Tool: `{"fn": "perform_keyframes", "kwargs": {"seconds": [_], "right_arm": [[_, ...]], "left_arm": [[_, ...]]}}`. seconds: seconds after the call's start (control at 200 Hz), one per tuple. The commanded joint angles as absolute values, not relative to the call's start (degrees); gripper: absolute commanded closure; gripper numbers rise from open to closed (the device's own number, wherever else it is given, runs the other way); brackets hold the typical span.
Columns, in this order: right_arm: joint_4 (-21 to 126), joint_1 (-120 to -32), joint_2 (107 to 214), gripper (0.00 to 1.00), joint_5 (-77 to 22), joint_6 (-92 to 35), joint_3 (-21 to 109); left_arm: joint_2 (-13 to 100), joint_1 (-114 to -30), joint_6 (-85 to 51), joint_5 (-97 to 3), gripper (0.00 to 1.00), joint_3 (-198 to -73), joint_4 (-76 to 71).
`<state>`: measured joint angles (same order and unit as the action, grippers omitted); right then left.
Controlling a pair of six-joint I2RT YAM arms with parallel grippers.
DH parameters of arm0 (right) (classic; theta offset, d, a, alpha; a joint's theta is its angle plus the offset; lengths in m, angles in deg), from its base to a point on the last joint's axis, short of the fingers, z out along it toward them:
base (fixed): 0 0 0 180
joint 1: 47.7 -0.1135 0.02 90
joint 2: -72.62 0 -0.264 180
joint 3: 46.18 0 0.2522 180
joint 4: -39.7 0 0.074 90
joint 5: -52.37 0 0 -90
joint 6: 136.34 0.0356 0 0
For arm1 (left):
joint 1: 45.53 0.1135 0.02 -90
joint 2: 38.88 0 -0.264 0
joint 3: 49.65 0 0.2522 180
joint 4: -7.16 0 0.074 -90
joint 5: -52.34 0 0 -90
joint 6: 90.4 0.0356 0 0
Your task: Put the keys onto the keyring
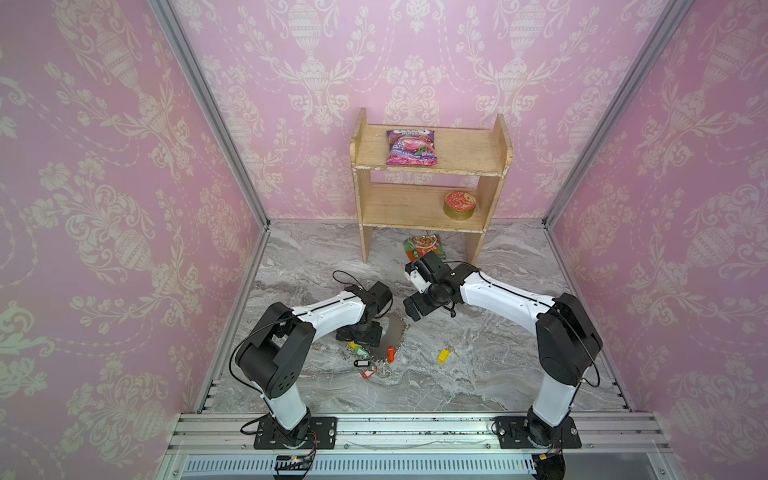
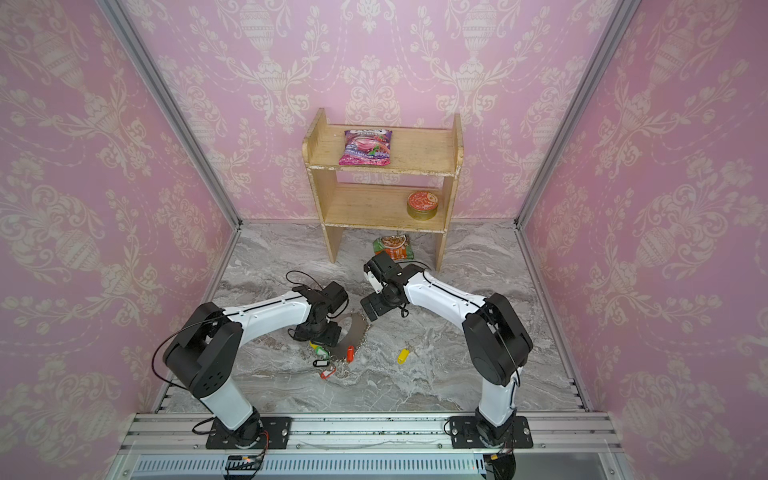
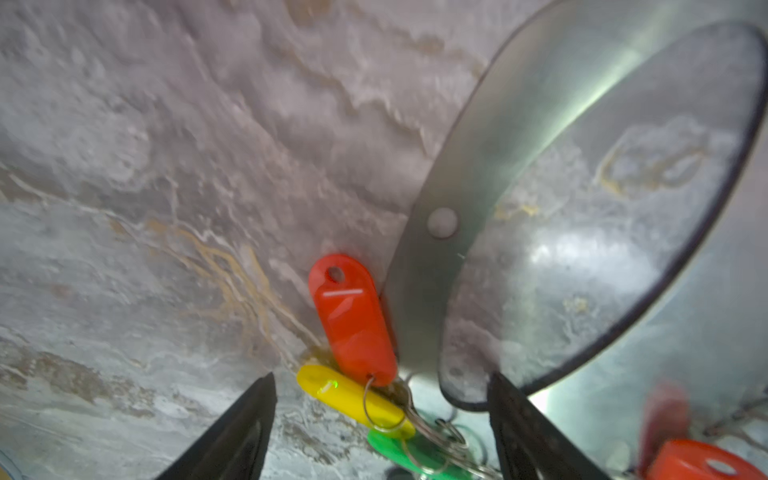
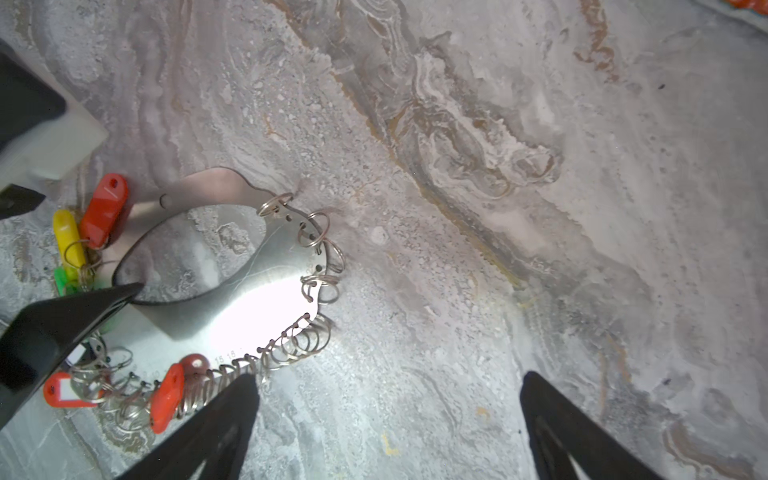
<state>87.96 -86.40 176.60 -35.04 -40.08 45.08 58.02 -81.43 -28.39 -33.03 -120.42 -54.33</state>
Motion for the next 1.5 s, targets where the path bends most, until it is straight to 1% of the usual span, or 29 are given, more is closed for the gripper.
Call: {"fn": "perform_keyframes", "kwargs": {"seconds": [0.0, 0.105, 0.225, 0.265, 0.36, 0.505, 0.681, 0.981, 1.141, 1.496], "right_arm": [[87.2, -87.62, 174.14, 0.0, -30.7, -36.54, 42.55], [85.64, -89.35, 172.74, 0.0, -26.99, -33.73, 39.4], [82.13, -90.79, 170.12, 0.0, -21.03, -29.18, 35.46], [80.39, -90.93, 168.68, 0.01, -18.46, -27.28, 32.23], [77.88, -92.65, 166.04, 0.05, -14.85, -24.78, 29.86], [78.58, -97.81, 166.14, 0.07, -14.29, -24.24, 30.51], [76.14, -99.97, 168.4, 0.11, -14.44, -22.13, 30.97], [77.75, -102.1, 176.06, 0.29, -15.03, -24.28, 37.73], [78.93, -102.11, 178.87, 0.37, -16.42, -24.77, 39.75], [82.64, -102.1, 180.81, 0.4, -20.23, -25.51, 40.9]], "left_arm": [[57.2, -82.44, -32.77, -34.9, 0.18, -116.55, -59.24], [53.9, -82.42, -33.42, -31.52, 0.16, -118.11, -58.38], [51.04, -82.39, -34.12, -30.88, 0.13, -119.32, -53.07], [50.52, -82.34, -34.47, -31.13, 0.12, -119.24, -50.97], [50.07, -81.53, -35.07, -31.05, 0.11, -118.53, -48.35], [48.04, -77.79, -36.39, -32.77, 0.09, -115.8, -45.33], [43.69, -72.43, -37.22, -34.44, 0.09, -112.42, -42.18], [39.04, -66.96, -36.17, -34.41, 0.07, -110.38, -41.59], [37.6, -65.5, -36.08, -35.32, 0.07, -108.72, -40.37], [37.32, -64.79, -36.03, -36.66, 0.07, -107.45, -39.15]]}}
